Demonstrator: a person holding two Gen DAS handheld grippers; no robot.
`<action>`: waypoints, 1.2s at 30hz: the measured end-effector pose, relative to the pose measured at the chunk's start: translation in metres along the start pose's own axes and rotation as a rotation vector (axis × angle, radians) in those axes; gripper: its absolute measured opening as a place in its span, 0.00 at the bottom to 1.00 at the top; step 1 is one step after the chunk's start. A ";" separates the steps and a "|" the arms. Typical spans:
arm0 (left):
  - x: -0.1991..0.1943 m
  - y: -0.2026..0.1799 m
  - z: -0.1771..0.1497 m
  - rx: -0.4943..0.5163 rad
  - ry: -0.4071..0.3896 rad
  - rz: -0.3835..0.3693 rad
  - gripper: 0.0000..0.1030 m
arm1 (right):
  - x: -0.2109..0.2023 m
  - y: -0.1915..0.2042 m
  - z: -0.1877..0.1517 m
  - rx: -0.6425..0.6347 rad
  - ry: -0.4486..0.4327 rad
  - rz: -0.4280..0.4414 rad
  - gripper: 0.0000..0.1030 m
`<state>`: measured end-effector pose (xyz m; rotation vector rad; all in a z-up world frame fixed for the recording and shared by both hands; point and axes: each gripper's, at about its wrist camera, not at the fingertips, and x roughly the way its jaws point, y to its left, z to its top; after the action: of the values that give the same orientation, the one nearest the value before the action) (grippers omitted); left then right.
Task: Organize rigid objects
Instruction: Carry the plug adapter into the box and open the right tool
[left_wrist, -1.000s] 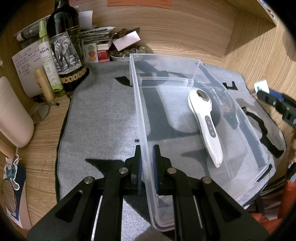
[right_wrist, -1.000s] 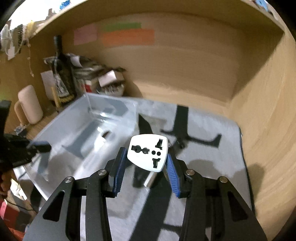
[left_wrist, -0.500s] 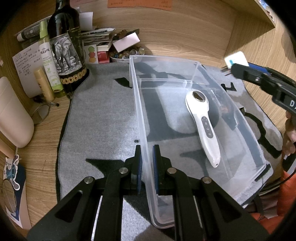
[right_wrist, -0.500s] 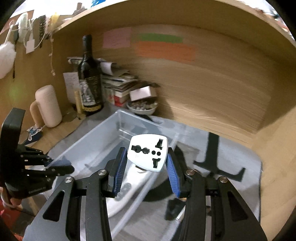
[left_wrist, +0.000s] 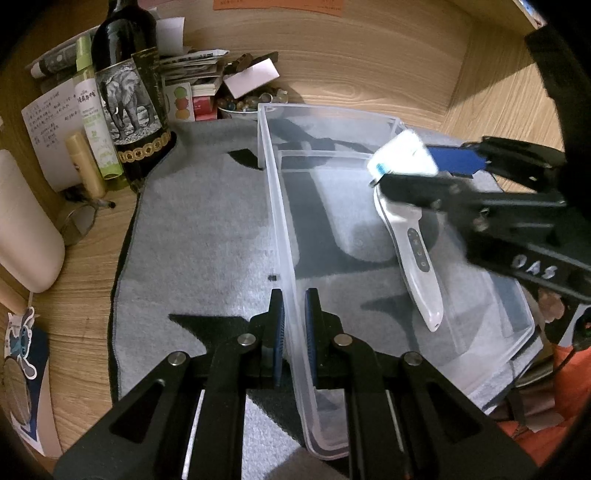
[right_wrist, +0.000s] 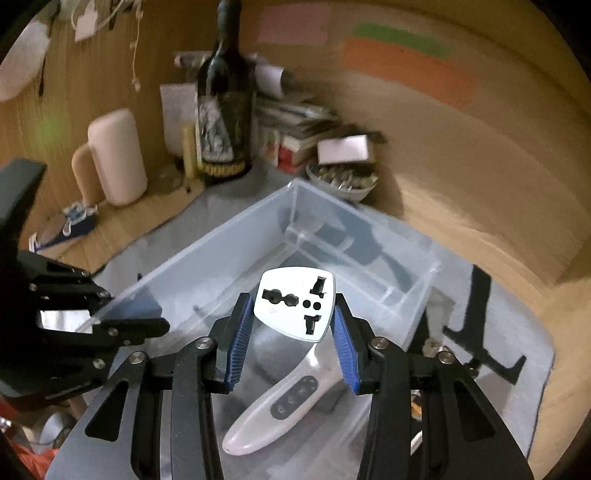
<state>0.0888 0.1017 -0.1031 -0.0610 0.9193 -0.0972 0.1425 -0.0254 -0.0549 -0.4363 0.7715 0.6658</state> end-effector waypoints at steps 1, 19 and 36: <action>0.000 0.000 0.000 0.000 0.000 0.000 0.10 | 0.004 0.001 0.000 -0.008 0.018 0.005 0.38; -0.001 0.000 -0.001 0.007 0.001 0.004 0.10 | 0.018 -0.002 -0.002 0.023 0.098 0.031 0.51; -0.005 -0.002 -0.002 0.008 -0.008 0.014 0.10 | -0.048 -0.036 -0.006 0.090 -0.075 -0.128 0.65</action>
<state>0.0844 0.1006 -0.1006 -0.0478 0.9115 -0.0872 0.1393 -0.0731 -0.0183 -0.3731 0.6933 0.5235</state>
